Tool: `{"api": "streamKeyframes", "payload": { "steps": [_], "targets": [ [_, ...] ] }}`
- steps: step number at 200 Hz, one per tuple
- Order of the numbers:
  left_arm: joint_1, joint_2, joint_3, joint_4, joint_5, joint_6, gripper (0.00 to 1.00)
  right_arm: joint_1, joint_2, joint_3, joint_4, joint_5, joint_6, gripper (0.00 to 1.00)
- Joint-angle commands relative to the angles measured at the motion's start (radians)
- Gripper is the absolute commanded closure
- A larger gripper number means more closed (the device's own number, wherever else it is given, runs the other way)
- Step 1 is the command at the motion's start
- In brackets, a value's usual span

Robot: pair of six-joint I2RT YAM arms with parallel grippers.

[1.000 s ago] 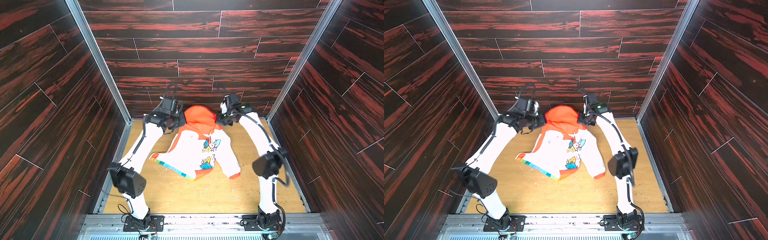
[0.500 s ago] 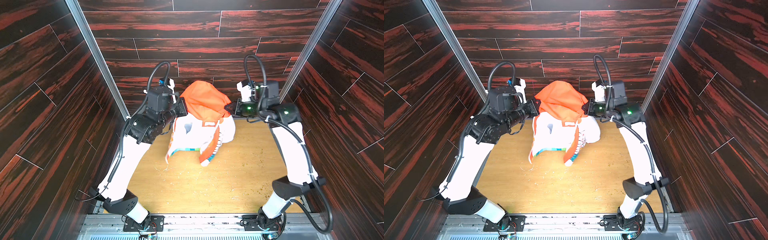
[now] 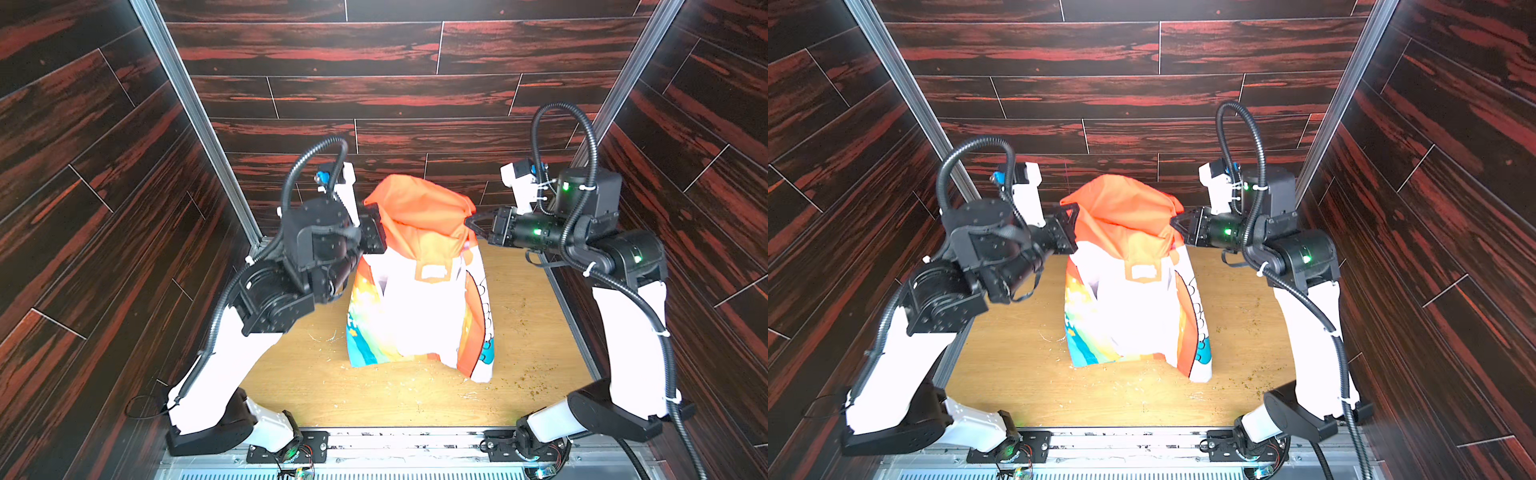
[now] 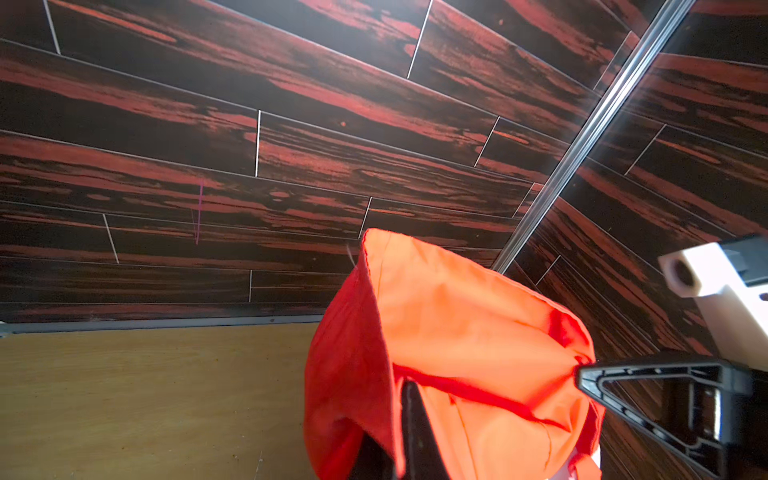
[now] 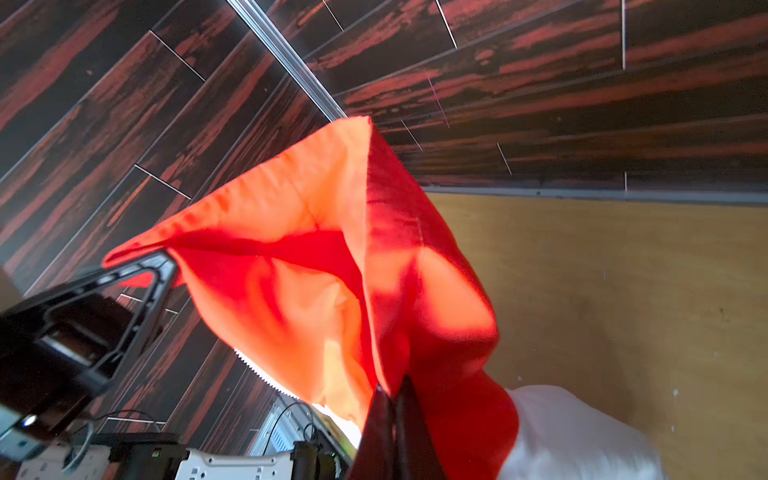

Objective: Zip up the jacket

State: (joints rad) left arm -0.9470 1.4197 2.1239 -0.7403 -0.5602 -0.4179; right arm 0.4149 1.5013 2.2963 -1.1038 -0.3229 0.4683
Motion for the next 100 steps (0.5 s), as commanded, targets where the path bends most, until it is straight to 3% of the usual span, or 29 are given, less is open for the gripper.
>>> {"api": "streamKeyframes", "payload": {
  "steps": [1,29,59,100],
  "targets": [
    [-0.044,-0.066,-0.065,0.045,-0.154,-0.006,1.00,0.005,-0.062,-0.051,-0.036,0.025,0.040,1.00],
    [-0.053,-0.091,-0.190,0.068,-0.212,-0.040,1.00,0.005,-0.068,-0.171,-0.035,0.075,0.073,1.00],
    [-0.031,-0.044,-0.257,0.084,-0.287,-0.048,1.00,0.005,0.025,-0.230,-0.037,0.156,0.089,1.00],
    [0.192,0.134,-0.251,0.075,-0.052,-0.103,1.00,0.003,0.250,-0.160,0.011,0.184,0.061,1.00]
  ]
}}
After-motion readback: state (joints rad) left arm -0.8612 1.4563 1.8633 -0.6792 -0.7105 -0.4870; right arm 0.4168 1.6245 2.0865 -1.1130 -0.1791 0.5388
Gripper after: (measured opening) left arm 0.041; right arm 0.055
